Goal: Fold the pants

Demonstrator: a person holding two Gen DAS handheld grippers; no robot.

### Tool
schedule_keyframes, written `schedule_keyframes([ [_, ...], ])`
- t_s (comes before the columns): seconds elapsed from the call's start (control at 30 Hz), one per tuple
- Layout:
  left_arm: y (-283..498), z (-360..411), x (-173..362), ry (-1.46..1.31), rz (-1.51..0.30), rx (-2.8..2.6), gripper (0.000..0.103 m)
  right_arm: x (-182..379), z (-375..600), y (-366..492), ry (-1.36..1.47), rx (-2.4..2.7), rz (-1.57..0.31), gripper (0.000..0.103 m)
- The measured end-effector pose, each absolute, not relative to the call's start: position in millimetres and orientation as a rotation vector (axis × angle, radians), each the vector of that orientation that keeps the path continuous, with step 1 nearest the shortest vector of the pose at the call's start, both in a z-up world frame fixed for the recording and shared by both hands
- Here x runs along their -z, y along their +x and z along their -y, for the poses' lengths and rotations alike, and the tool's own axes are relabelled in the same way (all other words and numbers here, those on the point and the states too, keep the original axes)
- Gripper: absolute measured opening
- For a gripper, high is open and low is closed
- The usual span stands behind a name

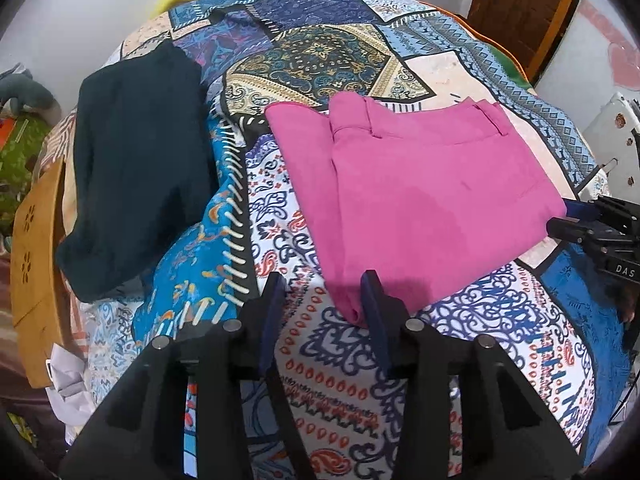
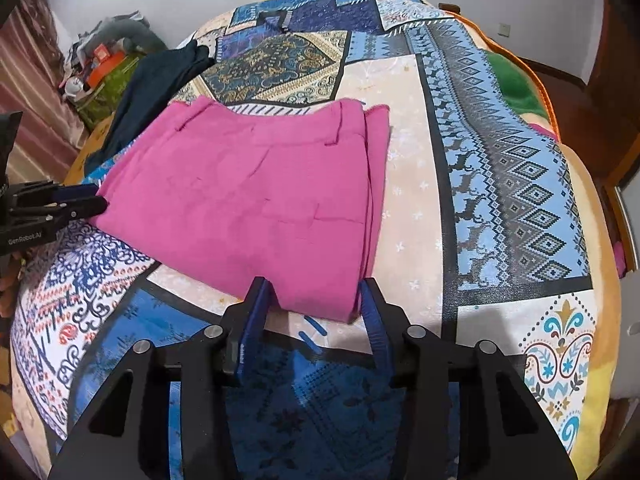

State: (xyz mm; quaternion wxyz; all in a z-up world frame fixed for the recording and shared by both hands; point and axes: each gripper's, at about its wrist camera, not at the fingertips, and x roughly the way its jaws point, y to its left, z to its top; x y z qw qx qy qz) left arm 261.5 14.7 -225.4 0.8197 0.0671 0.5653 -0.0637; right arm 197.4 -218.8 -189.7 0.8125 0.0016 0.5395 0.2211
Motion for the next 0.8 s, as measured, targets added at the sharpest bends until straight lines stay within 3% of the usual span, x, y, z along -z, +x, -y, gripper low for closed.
schedule_keyframes([
  [0.23, 259.1, -28.3, 207.6, 0.106, -1.166, 0.129, 0.045, 165.9, 215.0, 185.4, -0.126, -0.459, -1.070, 0.042],
  [0.4, 265.9, -30.7, 186.2, 0.101, -1.110, 0.113, 0.045, 143.5, 217.9, 189.4, -0.110, -0.469, -1.001, 0.057],
  [0.63, 302.3, -14.5, 178.0, 0.057, -1.087, 0.167, 0.045, 150.9, 210.0, 229.2, -0.031, -0.457, -1.011, 0.057],
  [0.8, 334.6, 1.9, 206.7, 0.038, -1.167, 0.226, 0.044, 168.6, 208.1, 258.5, -0.002, -0.456, -1.058, 0.057],
])
